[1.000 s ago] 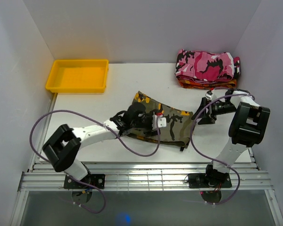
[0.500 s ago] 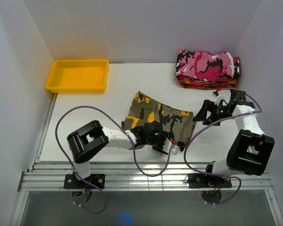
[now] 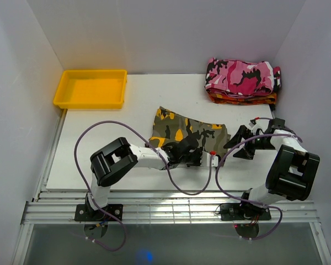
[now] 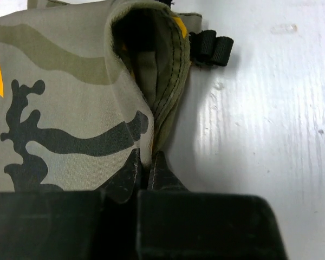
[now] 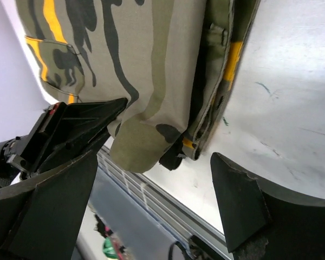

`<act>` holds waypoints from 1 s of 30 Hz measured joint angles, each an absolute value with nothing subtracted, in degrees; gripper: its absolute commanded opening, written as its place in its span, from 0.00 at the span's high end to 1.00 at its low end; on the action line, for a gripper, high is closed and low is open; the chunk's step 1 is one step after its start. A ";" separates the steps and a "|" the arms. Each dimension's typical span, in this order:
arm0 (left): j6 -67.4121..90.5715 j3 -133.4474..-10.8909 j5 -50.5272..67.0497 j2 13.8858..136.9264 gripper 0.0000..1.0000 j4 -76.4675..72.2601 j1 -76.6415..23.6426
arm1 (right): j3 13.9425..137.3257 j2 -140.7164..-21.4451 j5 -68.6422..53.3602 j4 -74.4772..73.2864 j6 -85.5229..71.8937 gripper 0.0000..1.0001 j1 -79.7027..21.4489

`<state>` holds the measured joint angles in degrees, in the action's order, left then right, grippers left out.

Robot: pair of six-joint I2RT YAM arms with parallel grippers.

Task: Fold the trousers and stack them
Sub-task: Neatly place the folded trousers to the corner

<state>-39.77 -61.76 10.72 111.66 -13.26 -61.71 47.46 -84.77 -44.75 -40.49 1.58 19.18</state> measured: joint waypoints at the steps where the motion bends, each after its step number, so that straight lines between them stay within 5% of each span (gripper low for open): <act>1: -37.95 -62.26 11.03 111.66 1.00 -13.10 -61.36 | 46.98 -84.77 -45.56 -39.99 1.06 0.10 19.29; 20: -22.02 -62.61 15.79 110.45 1.00 -15.00 -57.21 | 33.71 -85.62 -52.42 -25.30 -18.04 0.10 19.49; 30: -20.86 -61.28 17.19 109.60 1.00 -15.68 -56.99 | 24.43 -84.86 -53.95 1.23 -38.70 0.10 18.22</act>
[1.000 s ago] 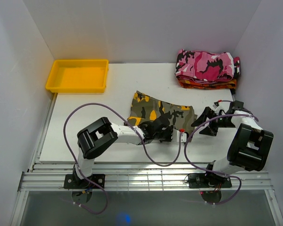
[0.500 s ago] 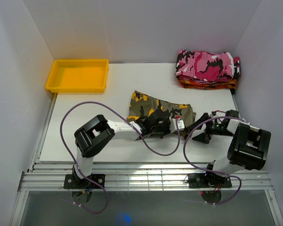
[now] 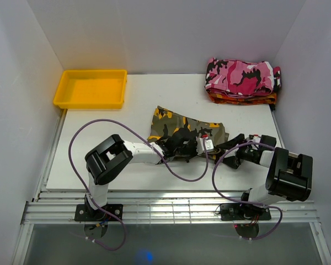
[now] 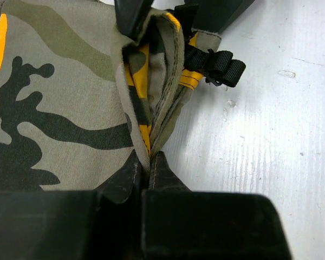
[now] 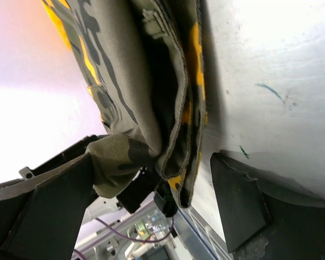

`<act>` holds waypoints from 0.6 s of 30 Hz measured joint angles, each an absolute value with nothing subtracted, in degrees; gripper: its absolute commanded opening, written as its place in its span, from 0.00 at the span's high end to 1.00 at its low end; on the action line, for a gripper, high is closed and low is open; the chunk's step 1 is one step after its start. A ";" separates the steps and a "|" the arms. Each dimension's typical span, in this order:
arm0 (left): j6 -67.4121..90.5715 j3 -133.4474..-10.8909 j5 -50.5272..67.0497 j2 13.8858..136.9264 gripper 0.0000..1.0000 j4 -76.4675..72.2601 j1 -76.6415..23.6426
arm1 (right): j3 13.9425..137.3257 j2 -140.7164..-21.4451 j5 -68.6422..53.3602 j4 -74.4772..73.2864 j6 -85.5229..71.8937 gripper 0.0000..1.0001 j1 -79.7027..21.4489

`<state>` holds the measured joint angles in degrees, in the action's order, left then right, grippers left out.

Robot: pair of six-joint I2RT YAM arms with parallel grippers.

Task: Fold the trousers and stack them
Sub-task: Neatly place the folded trousers to the corner

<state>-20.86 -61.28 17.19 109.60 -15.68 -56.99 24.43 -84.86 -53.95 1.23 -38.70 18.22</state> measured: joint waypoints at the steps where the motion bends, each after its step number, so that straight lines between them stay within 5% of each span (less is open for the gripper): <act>1: -20.80 -61.28 17.28 109.60 1.00 -15.70 -56.95 | 23.44 -84.47 -53.82 4.01 -40.60 0.10 18.02; 18: -19.42 -61.23 19.09 109.27 1.00 -15.86 -56.64 | 19.35 -89.19 -50.28 31.62 -54.13 0.10 13.32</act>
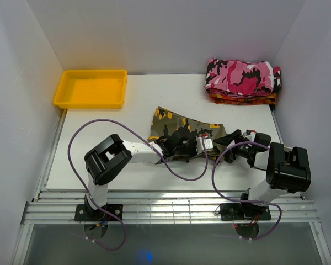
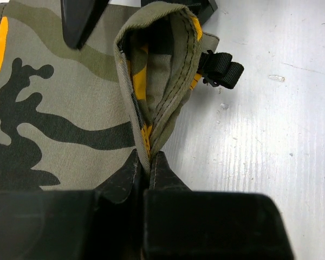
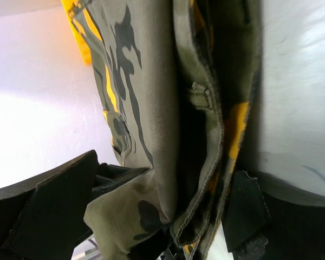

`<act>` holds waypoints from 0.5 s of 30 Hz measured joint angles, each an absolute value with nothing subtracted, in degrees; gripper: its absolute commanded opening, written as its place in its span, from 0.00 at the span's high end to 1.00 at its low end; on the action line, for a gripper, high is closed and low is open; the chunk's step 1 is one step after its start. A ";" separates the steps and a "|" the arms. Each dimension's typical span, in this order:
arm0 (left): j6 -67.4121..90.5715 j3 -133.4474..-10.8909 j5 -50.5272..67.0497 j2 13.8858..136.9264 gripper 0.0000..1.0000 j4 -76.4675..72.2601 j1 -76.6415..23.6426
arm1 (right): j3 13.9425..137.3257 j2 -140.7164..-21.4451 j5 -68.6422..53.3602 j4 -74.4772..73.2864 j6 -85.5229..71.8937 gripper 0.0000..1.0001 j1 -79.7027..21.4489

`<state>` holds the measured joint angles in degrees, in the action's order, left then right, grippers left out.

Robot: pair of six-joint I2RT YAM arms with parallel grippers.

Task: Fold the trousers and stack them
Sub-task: Neatly place the folded trousers to the corner

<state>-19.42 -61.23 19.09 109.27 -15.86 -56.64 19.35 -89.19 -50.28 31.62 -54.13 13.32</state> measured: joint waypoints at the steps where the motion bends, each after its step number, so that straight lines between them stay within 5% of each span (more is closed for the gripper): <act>1: -19.44 -61.23 19.09 109.23 1.00 -15.86 -56.62 | 19.20 -89.19 -50.24 31.92 -54.37 0.10 12.40; 5: -19.42 -61.23 19.09 109.21 1.00 -15.88 -56.62 | 19.73 -89.62 -50.09 31.77 -54.41 0.10 9.02; 7: -19.42 -61.23 19.09 109.21 1.00 -15.94 -56.62 | 21.43 -90.70 -50.17 30.79 -53.82 0.01 8.14; 9: -19.44 -61.21 19.07 109.10 1.00 -16.16 -56.62 | 24.12 -91.74 -50.35 29.06 -52.38 0.34 7.94; 10: -19.49 -61.04 18.92 108.90 0.95 -16.58 -56.62 | 25.71 -92.25 -50.24 27.97 -51.44 0.62 7.84; 11: -19.68 -60.53 18.68 108.36 0.88 -17.26 -56.58 | 27.33 -92.68 -50.09 26.59 -50.19 0.74 7.68; 13: -20.23 -59.40 17.93 106.72 0.66 -18.22 -56.47 | 31.64 -93.69 -50.15 21.85 -47.79 0.90 6.92; 15: -19.99 -58.57 16.91 104.20 0.55 -18.11 -56.27 | 37.08 -94.56 -49.87 15.38 -43.55 0.92 5.37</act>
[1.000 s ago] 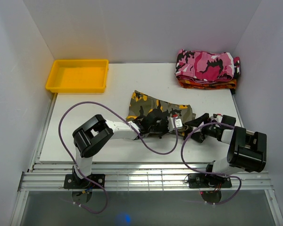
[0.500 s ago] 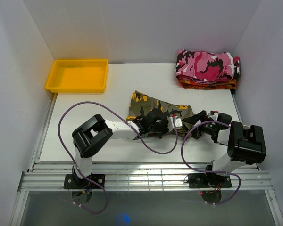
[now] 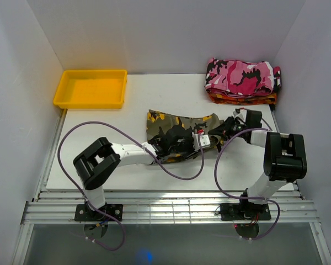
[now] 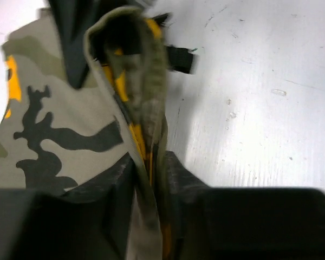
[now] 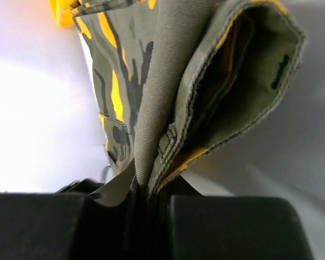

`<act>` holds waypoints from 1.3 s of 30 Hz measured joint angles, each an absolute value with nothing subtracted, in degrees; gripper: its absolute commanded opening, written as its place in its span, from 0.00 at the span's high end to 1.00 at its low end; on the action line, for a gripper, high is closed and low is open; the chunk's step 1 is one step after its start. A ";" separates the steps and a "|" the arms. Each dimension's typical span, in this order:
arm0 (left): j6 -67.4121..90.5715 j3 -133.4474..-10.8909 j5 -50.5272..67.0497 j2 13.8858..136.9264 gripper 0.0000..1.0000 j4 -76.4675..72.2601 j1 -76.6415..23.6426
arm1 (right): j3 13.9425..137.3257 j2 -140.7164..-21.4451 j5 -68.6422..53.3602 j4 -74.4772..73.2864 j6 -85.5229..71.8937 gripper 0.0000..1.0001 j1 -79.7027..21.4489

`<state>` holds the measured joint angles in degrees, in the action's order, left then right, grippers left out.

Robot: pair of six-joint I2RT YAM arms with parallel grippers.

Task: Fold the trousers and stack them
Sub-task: Neatly place the folded trousers to the corner

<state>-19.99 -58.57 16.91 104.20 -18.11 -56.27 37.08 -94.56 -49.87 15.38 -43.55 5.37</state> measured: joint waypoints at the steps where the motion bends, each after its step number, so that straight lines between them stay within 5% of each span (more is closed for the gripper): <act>1: -19.55 -58.26 16.56 102.76 0.47 -17.26 -56.27 | 40.56 -95.09 -49.34 11.77 -41.25 0.92 4.40; 5: -15.22 -57.69 15.77 96.18 0.34 -11.60 -55.68 | 55.48 -96.49 -45.91 -0.49 -29.15 0.92 0.75; 10: -5.74 -55.68 16.23 85.03 0.34 -4.49 -47.29 | 71.33 -96.99 -39.64 -12.05 -13.63 0.92 -4.49; 21: 0.05 -48.29 15.62 77.06 0.32 -0.97 -40.14 | 83.11 -104.55 -32.93 -23.77 3.36 0.92 -9.06; 32: 2.92 -47.51 15.62 77.38 0.32 1.02 -39.16 | 112.88 -114.65 -29.82 -24.86 3.64 0.92 -8.73; 39: 3.22 -46.94 15.68 76.93 0.32 3.01 -39.16 | 120.31 -117.93 -24.18 -22.55 3.27 0.92 -7.42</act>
<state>3.22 -46.94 15.68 76.93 3.01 -39.16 120.31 -117.93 -24.18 -22.55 3.27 -7.42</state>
